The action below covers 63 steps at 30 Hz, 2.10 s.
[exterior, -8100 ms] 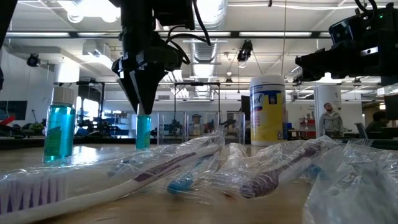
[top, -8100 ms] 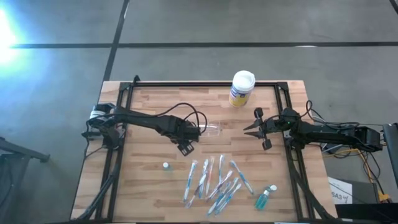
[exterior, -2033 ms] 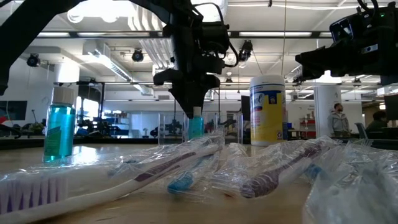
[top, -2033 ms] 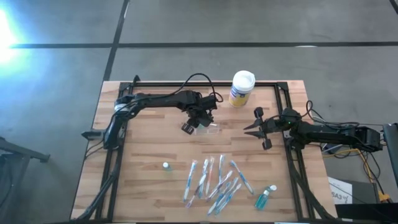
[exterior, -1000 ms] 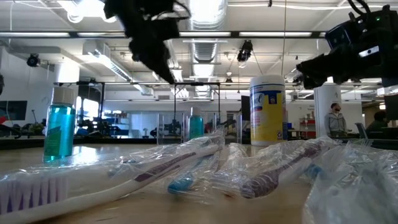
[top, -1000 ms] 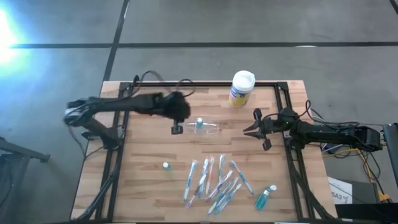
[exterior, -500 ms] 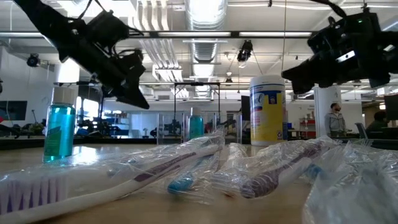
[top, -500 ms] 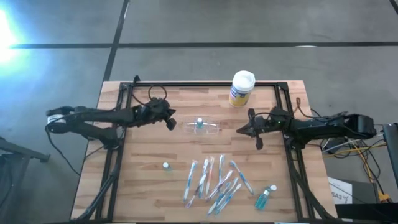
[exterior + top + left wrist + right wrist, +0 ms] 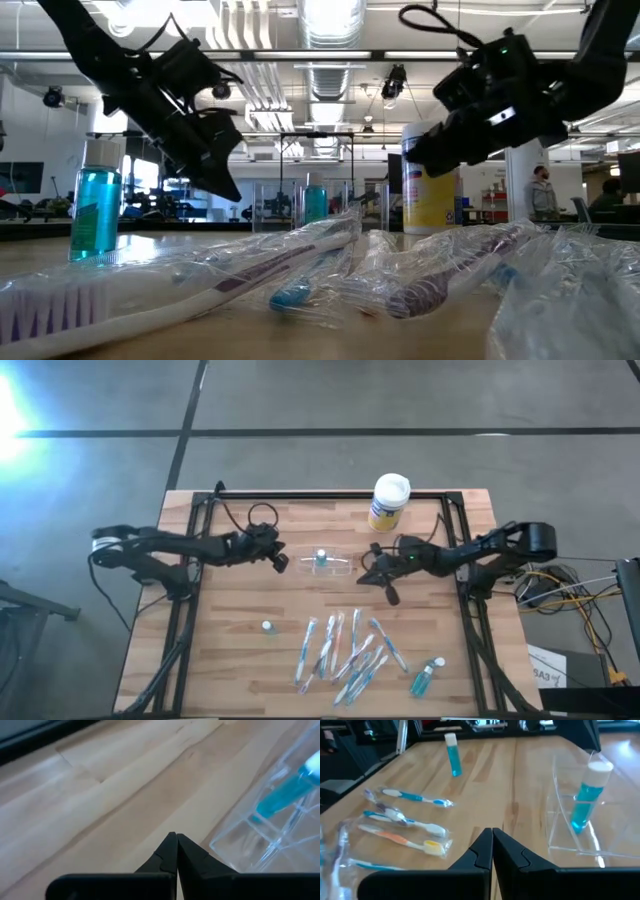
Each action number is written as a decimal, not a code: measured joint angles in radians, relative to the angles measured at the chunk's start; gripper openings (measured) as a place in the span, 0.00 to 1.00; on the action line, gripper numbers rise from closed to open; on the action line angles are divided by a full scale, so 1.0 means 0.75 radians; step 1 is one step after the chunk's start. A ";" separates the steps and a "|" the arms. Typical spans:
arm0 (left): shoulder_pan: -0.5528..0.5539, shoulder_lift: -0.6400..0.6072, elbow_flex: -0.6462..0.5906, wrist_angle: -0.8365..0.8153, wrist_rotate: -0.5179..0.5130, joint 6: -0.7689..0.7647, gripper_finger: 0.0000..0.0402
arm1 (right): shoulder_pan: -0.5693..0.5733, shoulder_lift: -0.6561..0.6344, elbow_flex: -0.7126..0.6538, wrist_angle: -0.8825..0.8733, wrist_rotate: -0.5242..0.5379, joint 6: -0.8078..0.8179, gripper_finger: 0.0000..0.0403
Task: Pick & Place toothbrushing station
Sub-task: Adjust the transparent organizer, then put the blue mouthwash into the transparent organizer
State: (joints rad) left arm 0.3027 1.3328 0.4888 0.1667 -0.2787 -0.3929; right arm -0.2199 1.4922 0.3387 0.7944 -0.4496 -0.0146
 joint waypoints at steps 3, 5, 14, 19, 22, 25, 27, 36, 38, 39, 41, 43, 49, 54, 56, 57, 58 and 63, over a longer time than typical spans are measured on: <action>-0.001 0.040 0.000 0.019 0.000 -0.026 0.01 | 0.000 0.068 0.035 -0.008 -0.004 0.011 0.02; -0.006 0.062 0.000 0.032 -0.001 -0.038 0.01 | 0.000 0.104 0.058 -0.007 -0.004 0.011 0.02; -0.029 0.137 -0.001 0.099 -0.001 -0.057 0.01 | -0.001 0.211 0.122 -0.009 0.128 0.021 0.02; -0.045 0.159 -0.001 0.122 -0.003 -0.063 0.01 | -0.001 0.197 0.123 -0.011 0.151 0.021 0.02; -0.055 0.166 -0.001 0.135 -0.006 -0.070 0.01 | -0.001 0.175 0.118 -0.013 0.222 0.039 0.02; -0.069 0.172 0.003 0.140 -0.008 -0.072 0.01 | -0.001 0.159 0.115 -0.051 0.303 0.059 0.02; -0.075 0.172 0.005 0.138 -0.008 -0.072 0.01 | -0.001 0.150 0.115 -0.081 0.331 0.057 0.02; -0.076 0.167 0.009 0.139 -0.010 -0.071 0.01 | -0.001 0.150 0.115 -0.083 0.398 0.074 0.02; -0.076 0.167 0.009 0.138 -0.009 -0.071 0.01 | -0.001 0.150 0.115 -0.083 0.397 0.081 0.02; -0.076 0.167 0.009 0.139 -0.009 -0.071 0.01 | -0.001 0.150 0.115 -0.083 0.397 0.084 0.02; -0.076 0.167 0.009 0.138 -0.008 -0.071 0.01 | -0.002 0.150 0.115 -0.082 0.398 0.087 0.02; -0.076 0.167 0.009 0.138 -0.006 -0.070 0.01 | -0.002 0.150 0.115 -0.082 0.399 0.087 0.02; -0.076 0.167 0.008 0.137 -0.004 -0.066 0.01 | -0.002 0.150 0.115 -0.079 0.429 0.090 0.02; -0.076 0.152 0.008 0.102 -0.004 -0.044 0.01 | -0.002 0.124 0.107 -0.080 0.336 0.059 0.02; -0.076 0.125 0.006 0.061 -0.003 -0.038 0.01 | -0.001 0.098 0.101 -0.081 0.260 0.048 0.02; -0.076 0.105 0.006 0.042 -0.002 -0.038 0.01 | -0.001 0.083 0.099 -0.080 0.234 0.048 0.02; -0.076 0.081 0.006 0.008 0.000 -0.038 0.01 | -0.001 0.063 0.092 -0.080 0.216 0.049 0.02; -0.075 -0.065 0.006 -0.157 0.050 -0.018 0.01 | 0.001 -0.062 0.037 -0.076 0.174 0.047 0.02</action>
State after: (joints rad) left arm 0.2465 1.2840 0.4931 0.0489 -0.2411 -0.4064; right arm -0.2192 1.4457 0.3665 0.7372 -0.3194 0.0208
